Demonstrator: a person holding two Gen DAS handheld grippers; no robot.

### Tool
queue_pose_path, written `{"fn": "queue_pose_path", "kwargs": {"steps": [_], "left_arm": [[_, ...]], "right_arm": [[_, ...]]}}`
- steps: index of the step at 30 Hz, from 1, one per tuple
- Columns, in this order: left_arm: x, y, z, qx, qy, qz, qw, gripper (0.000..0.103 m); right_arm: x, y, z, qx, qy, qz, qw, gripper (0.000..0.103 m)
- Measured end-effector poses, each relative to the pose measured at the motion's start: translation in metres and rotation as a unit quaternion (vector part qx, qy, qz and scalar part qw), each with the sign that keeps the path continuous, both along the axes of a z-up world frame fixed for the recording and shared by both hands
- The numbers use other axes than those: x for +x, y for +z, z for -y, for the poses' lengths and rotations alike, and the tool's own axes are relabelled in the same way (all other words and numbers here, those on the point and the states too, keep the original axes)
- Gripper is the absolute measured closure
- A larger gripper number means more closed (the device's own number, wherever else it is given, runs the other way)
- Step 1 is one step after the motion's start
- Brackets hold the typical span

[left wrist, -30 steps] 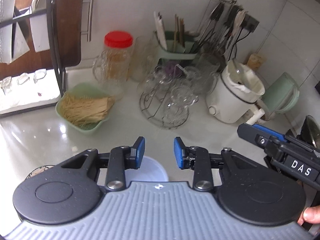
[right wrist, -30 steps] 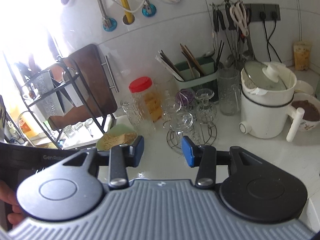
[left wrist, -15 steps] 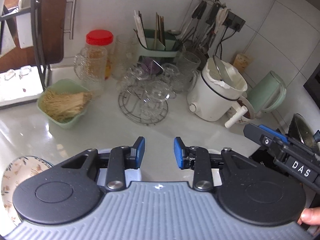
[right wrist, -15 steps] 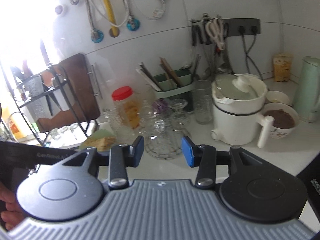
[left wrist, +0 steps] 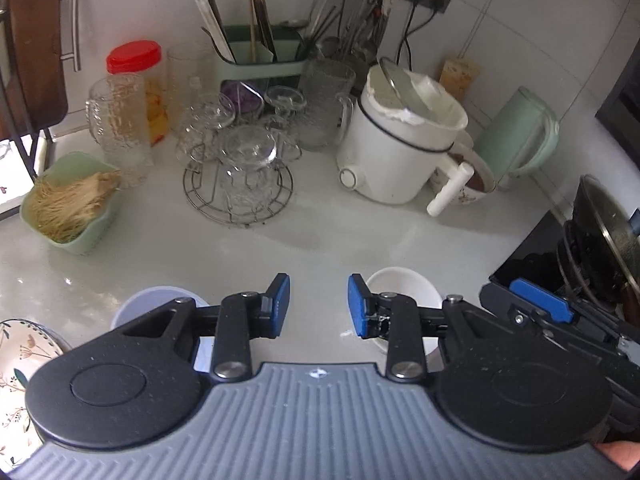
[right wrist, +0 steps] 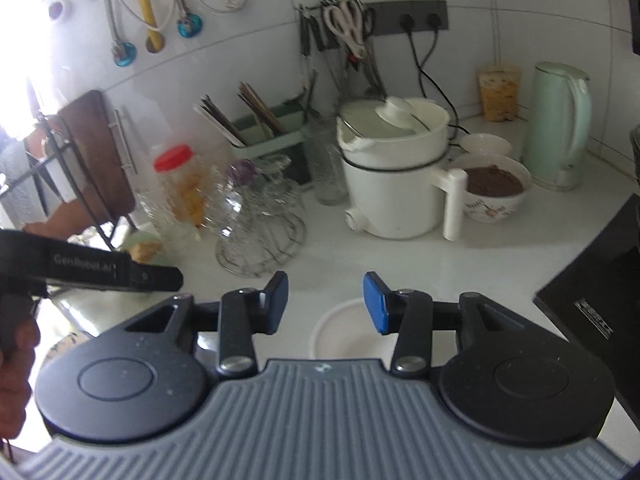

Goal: Organize plates and bowls
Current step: 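Move both grippers to the rim of the white ceramic bowl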

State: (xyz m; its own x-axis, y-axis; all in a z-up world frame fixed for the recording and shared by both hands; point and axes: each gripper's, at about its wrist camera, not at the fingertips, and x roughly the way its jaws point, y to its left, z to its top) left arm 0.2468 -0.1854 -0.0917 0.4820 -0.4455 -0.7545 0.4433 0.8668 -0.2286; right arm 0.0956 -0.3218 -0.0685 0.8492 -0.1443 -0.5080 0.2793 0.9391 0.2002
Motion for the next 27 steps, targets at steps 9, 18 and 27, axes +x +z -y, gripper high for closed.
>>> {"fn": "queue_pose_path", "kwargs": {"steps": [9, 18, 27], "left_arm": [[0.007, -0.041, 0.029, -0.005, 0.000, -0.027, 0.9996, 0.058], [0.020, -0.099, 0.053, -0.004, -0.001, -0.091, 0.9958, 0.056], [0.033, -0.134, 0.071, -0.001, 0.002, -0.135, 0.9908, 0.056]], "right_arm": [[-0.009, -0.036, 0.034, 0.014, -0.021, -0.034, 0.999, 0.058], [0.009, -0.078, 0.061, 0.039, -0.023, -0.063, 0.997, 0.058], [0.028, -0.103, 0.081, 0.073, -0.036, -0.072, 0.994, 0.058]]}}
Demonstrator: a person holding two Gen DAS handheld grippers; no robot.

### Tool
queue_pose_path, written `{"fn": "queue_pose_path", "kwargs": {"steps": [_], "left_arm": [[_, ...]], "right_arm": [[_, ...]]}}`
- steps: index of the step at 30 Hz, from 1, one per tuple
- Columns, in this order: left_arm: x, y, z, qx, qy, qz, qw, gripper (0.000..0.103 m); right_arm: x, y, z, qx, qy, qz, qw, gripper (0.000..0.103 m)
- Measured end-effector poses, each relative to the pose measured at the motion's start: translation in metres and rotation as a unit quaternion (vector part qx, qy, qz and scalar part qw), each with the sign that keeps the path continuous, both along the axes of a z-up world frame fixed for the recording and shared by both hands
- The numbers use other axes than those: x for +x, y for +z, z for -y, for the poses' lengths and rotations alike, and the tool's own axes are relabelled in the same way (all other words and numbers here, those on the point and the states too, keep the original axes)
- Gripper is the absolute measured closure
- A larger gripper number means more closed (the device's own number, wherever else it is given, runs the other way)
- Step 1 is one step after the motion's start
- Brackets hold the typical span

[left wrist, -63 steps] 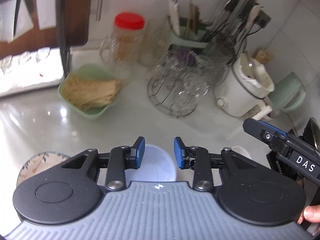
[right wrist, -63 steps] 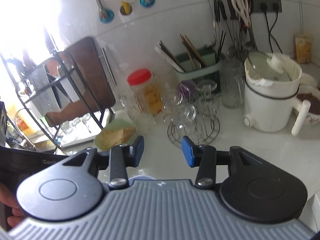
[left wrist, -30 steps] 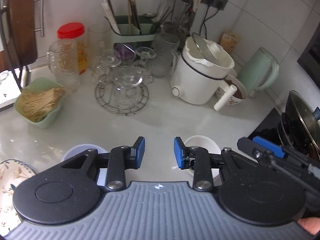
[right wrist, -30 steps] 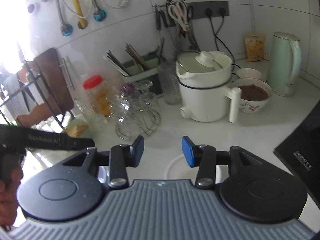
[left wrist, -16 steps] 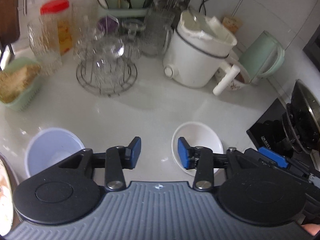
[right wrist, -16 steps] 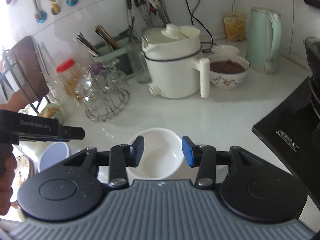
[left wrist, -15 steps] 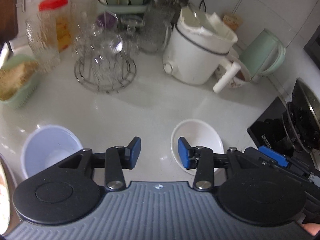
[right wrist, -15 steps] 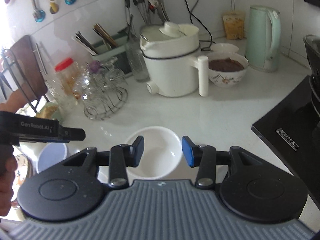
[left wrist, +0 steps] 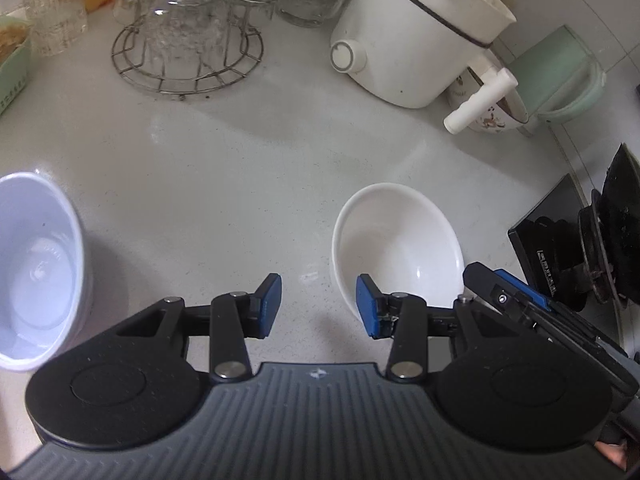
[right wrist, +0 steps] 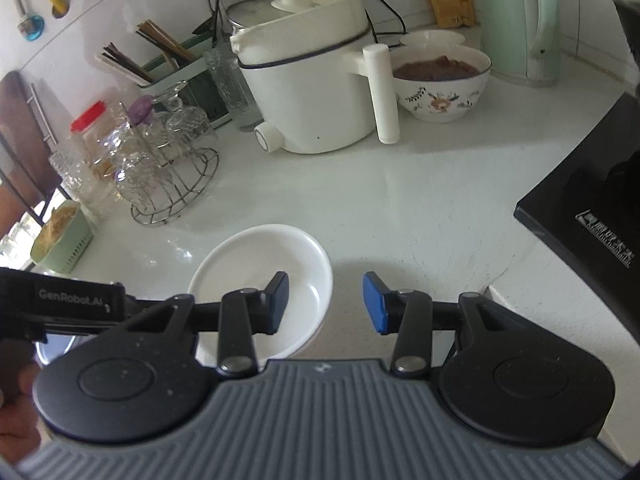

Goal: Organize plates and bowls
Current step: 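Move both grippers to the rim of the white ceramic bowl, then close both grippers on the rim of the white ceramic bowl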

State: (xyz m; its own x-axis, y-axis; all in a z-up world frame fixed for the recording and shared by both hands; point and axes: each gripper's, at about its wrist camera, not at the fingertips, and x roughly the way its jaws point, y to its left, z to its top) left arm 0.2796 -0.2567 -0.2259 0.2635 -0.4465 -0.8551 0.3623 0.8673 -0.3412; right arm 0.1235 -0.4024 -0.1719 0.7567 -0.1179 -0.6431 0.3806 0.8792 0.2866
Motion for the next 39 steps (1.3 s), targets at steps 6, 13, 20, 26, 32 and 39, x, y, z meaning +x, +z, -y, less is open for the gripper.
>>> {"fn": "queue_pose_path", "kwargs": {"steps": [6, 13, 20, 26, 32, 39], "left_arm": [[0.003, -0.005, 0.016, 0.022, -0.004, 0.004, 0.9997, 0.058], [0.008, -0.006, 0.030, 0.056, -0.006, 0.008, 0.9984, 0.071], [0.013, -0.007, 0.035, 0.061, -0.001, -0.004, 0.9981, 0.090], [0.014, -0.001, 0.032, 0.054, 0.004, -0.002, 0.9985, 0.090], [0.011, 0.009, 0.027, 0.042, 0.008, -0.001, 0.9991, 0.090], [0.006, 0.022, 0.015, 0.020, 0.021, -0.008, 0.9996, 0.090]], "right_arm": [[0.009, -0.010, 0.003, 0.015, -0.012, -0.015, 1.000, 0.060], [0.016, -0.016, 0.006, 0.040, -0.021, -0.020, 0.999, 0.076], [0.020, -0.018, 0.005, 0.060, -0.006, -0.017, 0.998, 0.090], [0.018, -0.018, 0.005, 0.085, -0.013, -0.015, 0.996, 0.090], [0.014, -0.012, 0.005, 0.092, -0.011, -0.007, 0.996, 0.090], [0.010, -0.001, 0.008, 0.101, -0.003, 0.006, 0.995, 0.090]]}}
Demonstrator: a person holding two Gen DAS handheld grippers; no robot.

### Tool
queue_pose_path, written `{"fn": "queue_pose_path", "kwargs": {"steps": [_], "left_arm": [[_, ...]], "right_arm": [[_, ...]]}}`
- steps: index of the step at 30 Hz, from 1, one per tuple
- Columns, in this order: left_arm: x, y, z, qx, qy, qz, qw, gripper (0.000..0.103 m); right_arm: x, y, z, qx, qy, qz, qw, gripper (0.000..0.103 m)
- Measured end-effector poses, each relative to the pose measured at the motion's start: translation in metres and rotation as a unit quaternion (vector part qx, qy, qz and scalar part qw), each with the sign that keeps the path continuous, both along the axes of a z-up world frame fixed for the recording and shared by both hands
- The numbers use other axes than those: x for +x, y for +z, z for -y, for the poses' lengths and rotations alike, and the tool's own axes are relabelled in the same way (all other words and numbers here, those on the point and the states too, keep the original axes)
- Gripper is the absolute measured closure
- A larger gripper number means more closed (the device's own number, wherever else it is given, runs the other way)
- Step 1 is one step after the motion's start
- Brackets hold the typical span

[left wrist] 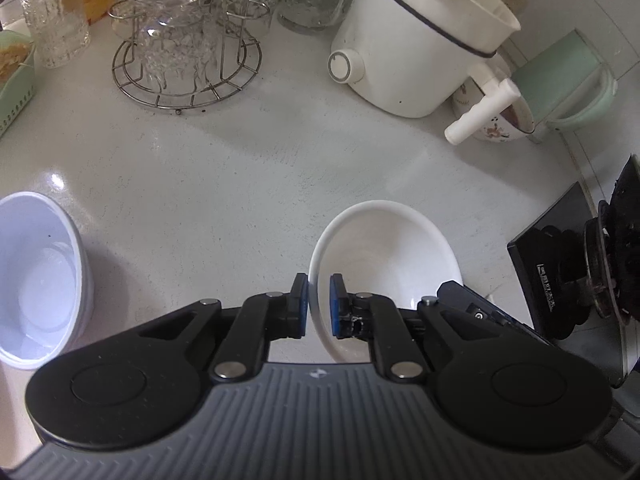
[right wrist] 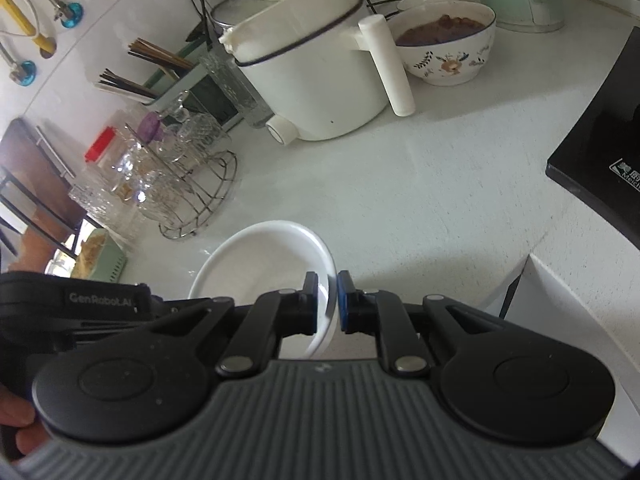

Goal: Organize plates and bowls
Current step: 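Close both grippers on the rim of the white ceramic bowl, then lift the white bowl and carry it over the light-blue bowls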

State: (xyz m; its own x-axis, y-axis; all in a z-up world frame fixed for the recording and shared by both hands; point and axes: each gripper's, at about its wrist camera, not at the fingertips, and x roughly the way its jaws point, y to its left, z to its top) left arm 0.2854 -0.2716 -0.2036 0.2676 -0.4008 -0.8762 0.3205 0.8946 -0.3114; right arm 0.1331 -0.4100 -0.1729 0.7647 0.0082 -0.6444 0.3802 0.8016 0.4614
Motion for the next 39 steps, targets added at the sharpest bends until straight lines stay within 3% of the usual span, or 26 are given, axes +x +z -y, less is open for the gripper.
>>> {"fn": "queue_pose_path", "kwargs": {"steps": [20, 39], "left_arm": [[-0.002, 0.040, -0.040, -0.029, 0.025, 0.016, 0.9991, 0.090], [0.019, 0.078, -0.111, -0.039, 0.072, 0.024, 0.9964, 0.090]], "right_arm": [[0.001, 0.023, -0.023, 0.012, 0.026, 0.028, 0.999, 0.090], [0.033, 0.038, -0.070, 0.066, 0.067, 0.029, 0.995, 0.089]]}}
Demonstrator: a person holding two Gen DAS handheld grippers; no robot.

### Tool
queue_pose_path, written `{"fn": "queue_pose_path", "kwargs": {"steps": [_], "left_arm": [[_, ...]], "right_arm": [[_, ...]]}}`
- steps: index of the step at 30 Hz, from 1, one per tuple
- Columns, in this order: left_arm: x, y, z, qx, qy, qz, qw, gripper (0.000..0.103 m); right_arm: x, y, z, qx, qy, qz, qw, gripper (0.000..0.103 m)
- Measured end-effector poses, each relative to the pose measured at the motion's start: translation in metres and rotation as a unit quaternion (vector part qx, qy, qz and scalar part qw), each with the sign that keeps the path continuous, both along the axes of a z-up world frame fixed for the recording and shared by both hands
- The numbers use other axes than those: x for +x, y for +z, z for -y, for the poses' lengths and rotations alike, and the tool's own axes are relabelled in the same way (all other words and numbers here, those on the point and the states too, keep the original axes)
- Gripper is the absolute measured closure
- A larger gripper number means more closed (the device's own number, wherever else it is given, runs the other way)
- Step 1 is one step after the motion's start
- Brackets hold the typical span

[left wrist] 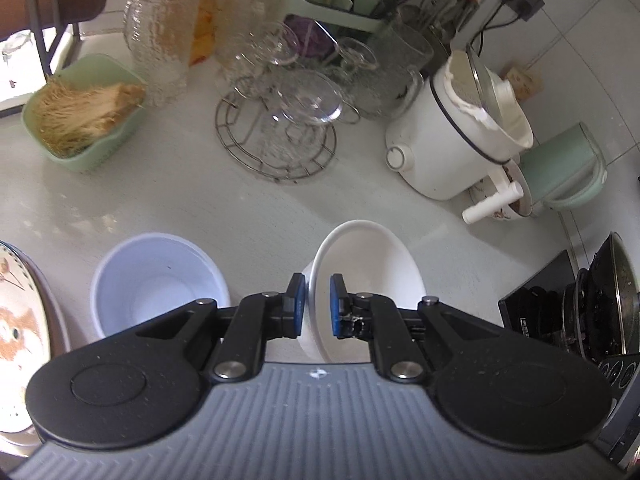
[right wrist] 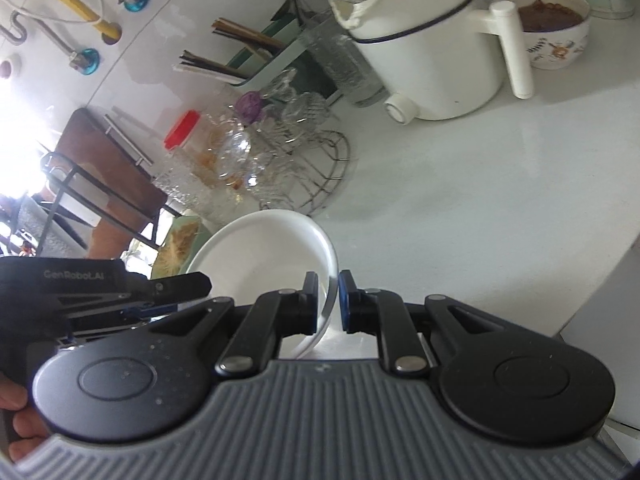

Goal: Organize plates and bowls
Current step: 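Lift the white bowl and carry it over the light-blue bowls, then lower the white bowl into the light-blue bowls and open both grippers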

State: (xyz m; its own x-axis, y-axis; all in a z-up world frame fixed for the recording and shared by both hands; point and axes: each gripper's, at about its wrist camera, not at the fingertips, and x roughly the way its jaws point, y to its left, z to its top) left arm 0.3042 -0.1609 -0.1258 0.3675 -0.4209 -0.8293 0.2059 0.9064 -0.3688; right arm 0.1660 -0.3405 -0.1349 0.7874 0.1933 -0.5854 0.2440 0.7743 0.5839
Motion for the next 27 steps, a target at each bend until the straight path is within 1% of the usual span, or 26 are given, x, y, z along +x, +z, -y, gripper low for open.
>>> {"fn": "queue_pose_path", "kwargs": {"steps": [6, 10, 13, 19, 23, 25, 27], "left_arm": [[0.008, 0.010, -0.032, -0.016, 0.016, 0.005, 0.9997, 0.090], [0.012, 0.016, -0.056, -0.014, 0.032, 0.017, 0.9992, 0.089], [0.017, 0.015, -0.076, -0.020, 0.047, 0.014, 0.9986, 0.089], [0.021, 0.010, -0.103, -0.009, 0.058, 0.015, 0.9981, 0.089], [0.020, -0.003, -0.121, -0.003, 0.063, 0.010, 0.9980, 0.089], [0.019, -0.011, -0.129, -0.015, 0.064, -0.001, 0.9978, 0.089], [0.018, -0.018, -0.133, -0.001, 0.066, -0.001, 0.9978, 0.089]], "right_arm": [[0.018, 0.015, -0.021, -0.008, 0.013, 0.010, 1.000, 0.089], [0.035, 0.024, -0.041, -0.025, 0.042, 0.015, 0.999, 0.088], [0.046, 0.024, -0.056, -0.031, 0.059, 0.008, 0.998, 0.088], [0.060, 0.018, -0.084, -0.046, 0.092, -0.013, 0.995, 0.088], [0.066, 0.011, -0.099, -0.056, 0.113, -0.025, 0.992, 0.088], [0.068, 0.008, -0.109, -0.079, 0.113, -0.033, 0.990, 0.088], [0.069, 0.004, -0.118, -0.094, 0.121, -0.043, 0.987, 0.088]]}}
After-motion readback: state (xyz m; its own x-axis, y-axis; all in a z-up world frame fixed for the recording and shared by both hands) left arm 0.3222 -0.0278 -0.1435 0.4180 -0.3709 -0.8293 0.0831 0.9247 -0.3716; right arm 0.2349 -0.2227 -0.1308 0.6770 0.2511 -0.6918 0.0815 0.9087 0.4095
